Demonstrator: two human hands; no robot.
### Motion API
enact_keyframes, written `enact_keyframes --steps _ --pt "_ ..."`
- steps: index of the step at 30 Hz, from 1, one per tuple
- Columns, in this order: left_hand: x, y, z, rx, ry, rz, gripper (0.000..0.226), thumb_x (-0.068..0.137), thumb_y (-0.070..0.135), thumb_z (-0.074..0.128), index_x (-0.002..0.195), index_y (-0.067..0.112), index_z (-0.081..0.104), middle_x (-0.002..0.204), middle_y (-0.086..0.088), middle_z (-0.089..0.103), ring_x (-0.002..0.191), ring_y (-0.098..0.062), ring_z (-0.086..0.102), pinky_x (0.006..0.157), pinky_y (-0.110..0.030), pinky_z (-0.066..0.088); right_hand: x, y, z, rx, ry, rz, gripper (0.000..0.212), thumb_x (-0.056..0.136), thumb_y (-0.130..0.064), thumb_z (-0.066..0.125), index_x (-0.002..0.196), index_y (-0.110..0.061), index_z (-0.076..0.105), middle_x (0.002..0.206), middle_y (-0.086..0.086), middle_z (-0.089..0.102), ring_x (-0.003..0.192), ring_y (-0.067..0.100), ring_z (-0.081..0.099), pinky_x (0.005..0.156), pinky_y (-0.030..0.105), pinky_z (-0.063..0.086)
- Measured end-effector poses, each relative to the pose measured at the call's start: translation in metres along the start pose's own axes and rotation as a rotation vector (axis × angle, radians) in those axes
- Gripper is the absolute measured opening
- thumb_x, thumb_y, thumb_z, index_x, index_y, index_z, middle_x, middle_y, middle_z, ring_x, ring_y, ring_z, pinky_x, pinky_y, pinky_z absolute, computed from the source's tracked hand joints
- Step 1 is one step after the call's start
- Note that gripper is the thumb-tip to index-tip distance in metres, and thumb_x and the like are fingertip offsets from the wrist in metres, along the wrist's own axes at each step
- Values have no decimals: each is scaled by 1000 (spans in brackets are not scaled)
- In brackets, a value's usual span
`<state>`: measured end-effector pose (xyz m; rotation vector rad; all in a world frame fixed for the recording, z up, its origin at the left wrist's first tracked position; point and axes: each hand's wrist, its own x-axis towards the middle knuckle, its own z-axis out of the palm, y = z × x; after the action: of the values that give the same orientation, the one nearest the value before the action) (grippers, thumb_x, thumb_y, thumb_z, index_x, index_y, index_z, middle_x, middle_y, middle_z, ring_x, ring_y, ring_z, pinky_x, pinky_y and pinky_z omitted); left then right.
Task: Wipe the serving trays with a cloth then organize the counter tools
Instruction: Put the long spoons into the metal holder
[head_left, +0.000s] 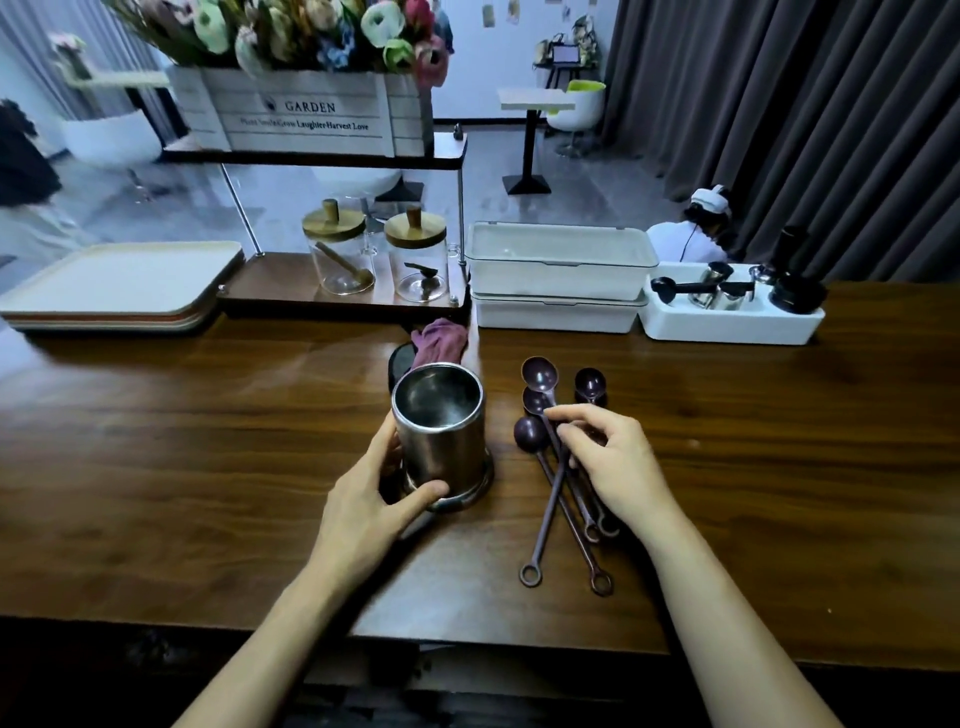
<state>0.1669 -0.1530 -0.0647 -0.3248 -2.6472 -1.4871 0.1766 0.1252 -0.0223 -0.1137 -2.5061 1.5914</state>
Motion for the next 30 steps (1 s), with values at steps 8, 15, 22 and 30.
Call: enact_keyframes --steps 8,15,22,30 --pt "2 -6 -1 25 7 0 95 77 44 85 153 54 30 127 24 67 119 10 58 95 -12 45 -5 -12 17 266 -19 61 24 98 -7 61 117 -18 71 82 9 72 59 12 57 57 26 49" --pt "2 -8 -2 19 -9 10 96 78 44 84 154 55 27 130 23 66 123 7 58 98 -19 46 -3 -21 24 347 -9 70 26 97 -7 62 118 -20 68 96 6 77 65 13 59 58 31 47" --pt "3 -9 -2 -13 -16 8 94 79 40 86 152 59 29 130 30 63 123 14 55 100 -16 44 7 -39 21 416 -10 97 25 95 -9 64 119 -14 69 96 4 78 70 14 63 58 24 48" --pt "2 -8 -4 5 -20 4 96 79 43 85 150 64 25 132 30 62 124 13 53 102 -21 46 28 -75 17 501 -83 -33 42 98 3 54 131 -21 65 115 3 74 65 15 57 54 22 48"
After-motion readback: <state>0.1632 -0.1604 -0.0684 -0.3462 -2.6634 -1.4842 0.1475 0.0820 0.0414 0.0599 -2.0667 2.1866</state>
